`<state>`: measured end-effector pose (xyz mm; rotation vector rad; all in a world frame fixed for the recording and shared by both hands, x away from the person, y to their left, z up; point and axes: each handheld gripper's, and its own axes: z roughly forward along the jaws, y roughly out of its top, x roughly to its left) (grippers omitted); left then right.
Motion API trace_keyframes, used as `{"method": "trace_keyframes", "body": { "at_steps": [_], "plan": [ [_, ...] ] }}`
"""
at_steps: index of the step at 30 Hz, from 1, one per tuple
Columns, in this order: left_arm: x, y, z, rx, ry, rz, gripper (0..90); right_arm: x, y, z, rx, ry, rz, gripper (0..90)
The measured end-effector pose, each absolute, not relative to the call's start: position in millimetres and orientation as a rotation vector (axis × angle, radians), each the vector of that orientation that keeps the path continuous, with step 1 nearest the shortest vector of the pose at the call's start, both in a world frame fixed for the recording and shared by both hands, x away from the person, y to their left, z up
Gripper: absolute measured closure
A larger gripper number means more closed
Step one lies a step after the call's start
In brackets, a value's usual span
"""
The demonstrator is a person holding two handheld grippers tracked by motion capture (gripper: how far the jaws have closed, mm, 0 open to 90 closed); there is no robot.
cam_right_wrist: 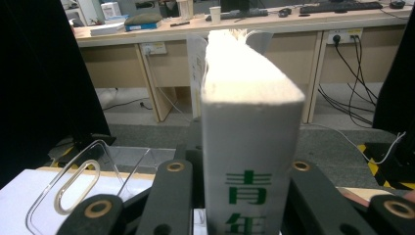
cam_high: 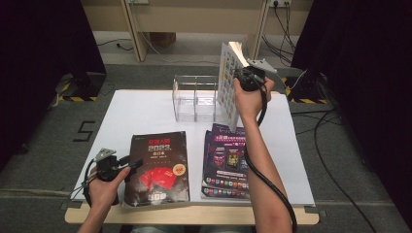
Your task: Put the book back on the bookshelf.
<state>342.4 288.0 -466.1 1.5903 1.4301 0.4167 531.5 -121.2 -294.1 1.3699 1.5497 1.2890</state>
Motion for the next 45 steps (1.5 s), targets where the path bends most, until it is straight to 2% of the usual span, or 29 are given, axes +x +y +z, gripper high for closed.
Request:
{"method": "trace_keyframes", "body": {
  "at_steps": [25, 45],
  "plan": [
    [344.0, 289.2, -469.1, 1.592, 1.44, 0.413, 37.6, 556.5, -111.1, -314.5, 1.319, 1.571, 1.274, 74.5],
    [344.2, 286.2, -470.2, 1.605, 1.433, 0.409, 37.7, 554.9, -114.9, -329.4, 1.286, 1.593, 1.267, 74.1]
  ]
}}
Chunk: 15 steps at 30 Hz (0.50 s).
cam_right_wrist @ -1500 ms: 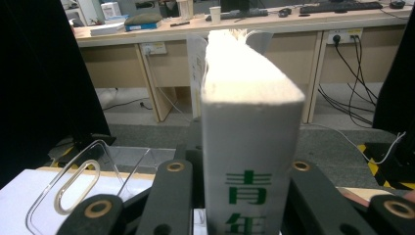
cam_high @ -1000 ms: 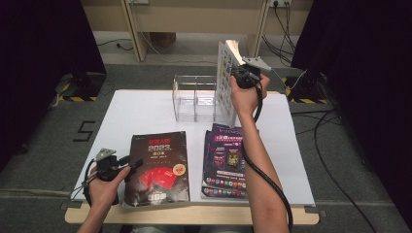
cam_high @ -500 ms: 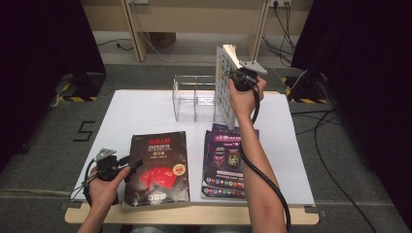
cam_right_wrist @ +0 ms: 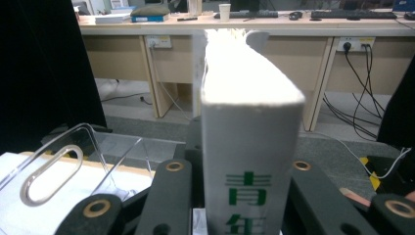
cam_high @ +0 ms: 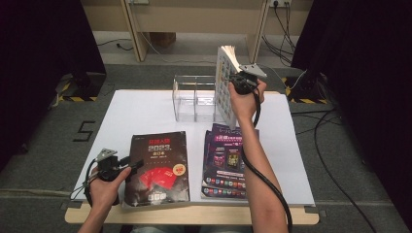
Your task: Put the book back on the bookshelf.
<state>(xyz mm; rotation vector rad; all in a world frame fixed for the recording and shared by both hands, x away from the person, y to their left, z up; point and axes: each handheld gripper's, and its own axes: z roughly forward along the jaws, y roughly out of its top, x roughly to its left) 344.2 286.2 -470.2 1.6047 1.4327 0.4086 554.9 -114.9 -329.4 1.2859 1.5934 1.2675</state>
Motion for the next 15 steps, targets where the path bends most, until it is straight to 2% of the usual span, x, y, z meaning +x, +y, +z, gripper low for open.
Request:
{"method": "trace_keyframes", "body": {
  "at_steps": [15],
  "plan": [
    [343.9, 283.3, -470.0, 1.613, 1.423, 0.404, 37.6, 548.0, -123.6, -321.2, 1.349, 1.613, 1.219, 71.0]
  ]
}}
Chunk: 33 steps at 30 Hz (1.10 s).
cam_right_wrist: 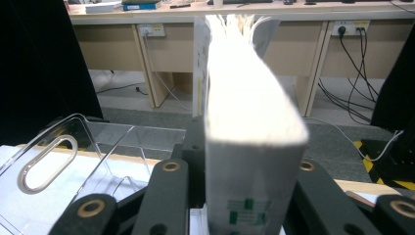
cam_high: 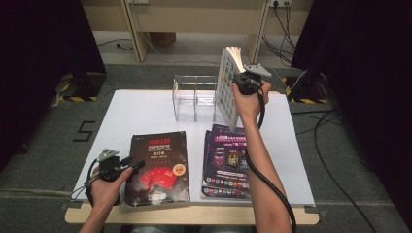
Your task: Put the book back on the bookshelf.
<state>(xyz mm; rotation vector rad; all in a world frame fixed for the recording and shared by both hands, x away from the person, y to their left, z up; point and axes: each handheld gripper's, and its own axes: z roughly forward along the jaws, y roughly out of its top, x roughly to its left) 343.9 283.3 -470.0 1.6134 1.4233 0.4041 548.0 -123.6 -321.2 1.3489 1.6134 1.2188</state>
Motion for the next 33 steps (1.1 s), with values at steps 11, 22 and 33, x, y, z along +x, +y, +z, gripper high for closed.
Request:
{"method": "trace_keyframes", "body": {
  "at_steps": [11, 22, 33],
  "plan": [
    [343.3, 282.9, -469.9, 1.613, 1.423, 0.403, 37.7, 550.7, -126.2, -310.3, 1.391, 1.636, 1.224, 65.6],
    [343.7, 282.6, -470.8, 1.617, 1.423, 0.4, 37.6, 564.5, -123.1, -306.7, 1.468, 1.691, 1.141, 71.1],
    [343.7, 281.9, -470.2, 1.62, 1.418, 0.4, 37.7, 563.0, -121.4, -305.5, 1.496, 1.656, 1.168, 74.4]
  ]
}}
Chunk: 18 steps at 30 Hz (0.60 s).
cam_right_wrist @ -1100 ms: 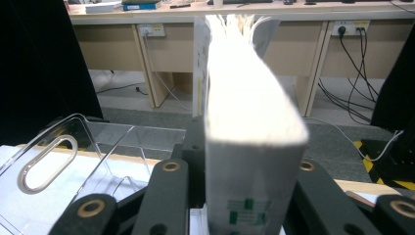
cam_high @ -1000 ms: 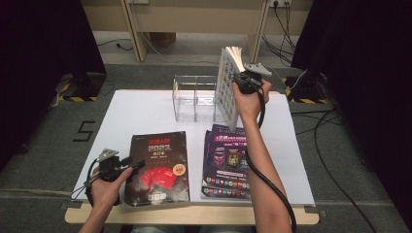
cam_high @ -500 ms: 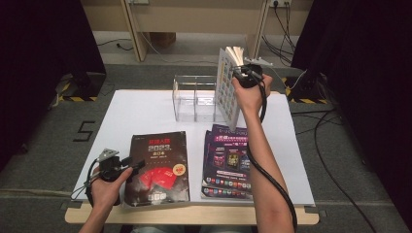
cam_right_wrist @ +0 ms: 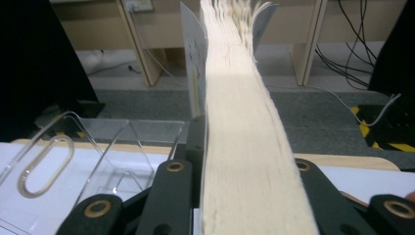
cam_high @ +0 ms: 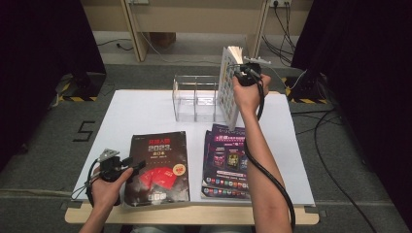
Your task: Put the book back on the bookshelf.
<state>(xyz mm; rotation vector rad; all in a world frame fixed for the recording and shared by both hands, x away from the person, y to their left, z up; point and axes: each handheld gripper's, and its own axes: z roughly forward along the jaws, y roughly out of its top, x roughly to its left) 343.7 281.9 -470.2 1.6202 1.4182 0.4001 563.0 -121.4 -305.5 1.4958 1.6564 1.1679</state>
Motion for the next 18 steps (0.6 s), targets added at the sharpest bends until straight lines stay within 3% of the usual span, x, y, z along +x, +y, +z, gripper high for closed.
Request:
{"method": "trace_keyframes", "body": {
  "at_steps": [9, 18],
  "plan": [
    [344.6, 283.2, -470.8, 1.616, 1.425, 0.4, 37.7, 560.1, -120.1, -299.3, 1.443, 1.604, 1.206, 74.4],
    [344.4, 283.5, -471.5, 1.616, 1.425, 0.401, 37.7, 559.5, -116.5, -316.6, 1.41, 1.597, 1.205, 74.3]
  ]
}}
